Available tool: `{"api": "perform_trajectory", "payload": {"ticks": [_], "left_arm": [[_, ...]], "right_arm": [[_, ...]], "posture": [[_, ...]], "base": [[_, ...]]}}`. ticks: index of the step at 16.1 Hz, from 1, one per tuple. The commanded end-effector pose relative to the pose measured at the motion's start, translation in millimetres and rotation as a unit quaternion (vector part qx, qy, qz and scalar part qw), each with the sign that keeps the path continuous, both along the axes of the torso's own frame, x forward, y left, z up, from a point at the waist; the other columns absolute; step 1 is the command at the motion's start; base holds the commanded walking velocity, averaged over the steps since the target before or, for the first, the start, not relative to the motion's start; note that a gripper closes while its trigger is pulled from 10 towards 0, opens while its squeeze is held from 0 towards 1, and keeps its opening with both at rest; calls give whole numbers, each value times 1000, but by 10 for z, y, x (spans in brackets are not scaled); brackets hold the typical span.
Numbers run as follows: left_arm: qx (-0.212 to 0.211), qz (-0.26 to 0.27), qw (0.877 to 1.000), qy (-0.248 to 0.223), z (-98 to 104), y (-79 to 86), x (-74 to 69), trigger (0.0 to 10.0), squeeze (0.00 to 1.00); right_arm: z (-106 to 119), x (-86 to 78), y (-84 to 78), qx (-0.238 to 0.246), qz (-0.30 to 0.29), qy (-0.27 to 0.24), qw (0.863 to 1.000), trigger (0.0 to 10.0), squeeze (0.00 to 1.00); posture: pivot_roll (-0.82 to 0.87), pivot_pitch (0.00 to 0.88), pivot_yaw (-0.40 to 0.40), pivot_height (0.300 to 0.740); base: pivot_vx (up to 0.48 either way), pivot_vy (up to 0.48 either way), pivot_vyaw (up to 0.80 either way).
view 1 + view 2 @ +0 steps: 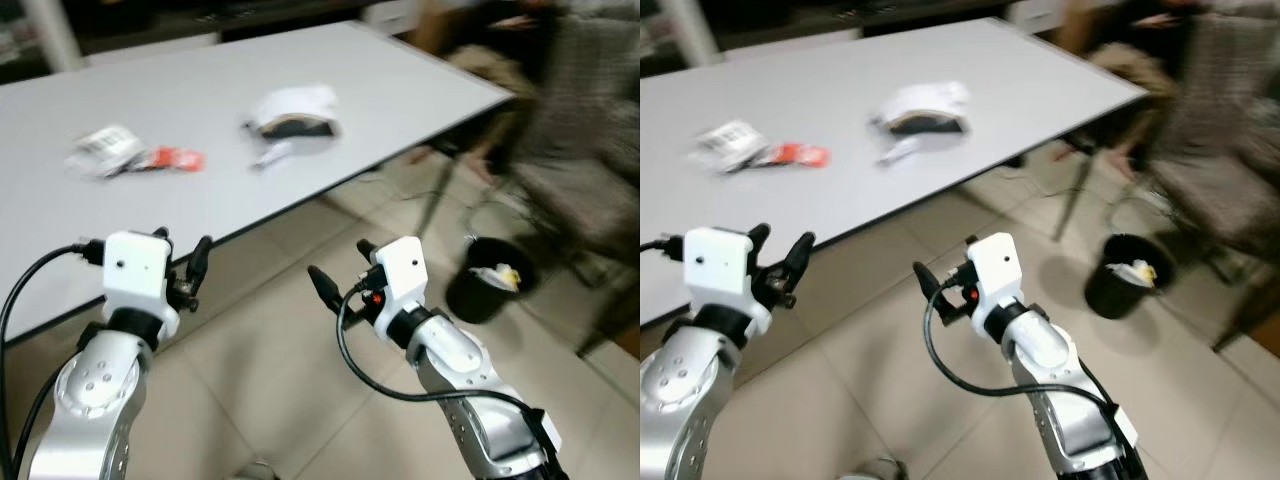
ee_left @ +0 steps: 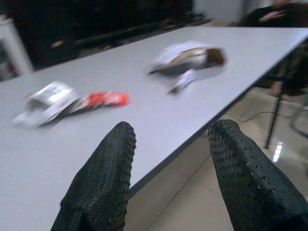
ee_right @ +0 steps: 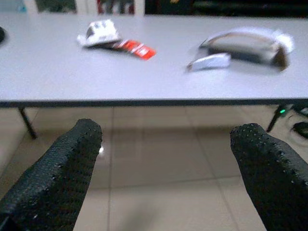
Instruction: Picking trash to rubbish bin
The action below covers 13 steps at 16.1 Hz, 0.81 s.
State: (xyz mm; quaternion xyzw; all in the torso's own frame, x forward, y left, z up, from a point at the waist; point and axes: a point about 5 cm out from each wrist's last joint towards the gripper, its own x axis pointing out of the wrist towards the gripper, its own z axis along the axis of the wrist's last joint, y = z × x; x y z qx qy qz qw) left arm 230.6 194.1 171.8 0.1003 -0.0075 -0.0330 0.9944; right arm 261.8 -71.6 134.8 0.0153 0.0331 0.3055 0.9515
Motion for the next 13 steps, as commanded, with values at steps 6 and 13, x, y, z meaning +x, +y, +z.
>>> {"api": "perform_trajectory", "payload": {"ticks": [6, 13], "left_arm": [[16, 13, 1000, 6, -22, -21, 33, 10000, 0], [5, -5, 1000, 7, -165, -88, 223, 10000, 0]], "right_arm": [[23, 90, 20, 30, -8, -7, 999, 10000, 0], [4, 127, -197, -5, -81, -43, 996, 10000, 0]], "posture": [[80, 25, -115, 740], [44, 3, -73, 740]], "base": [[0, 0, 800], [231, 0, 457]]}}
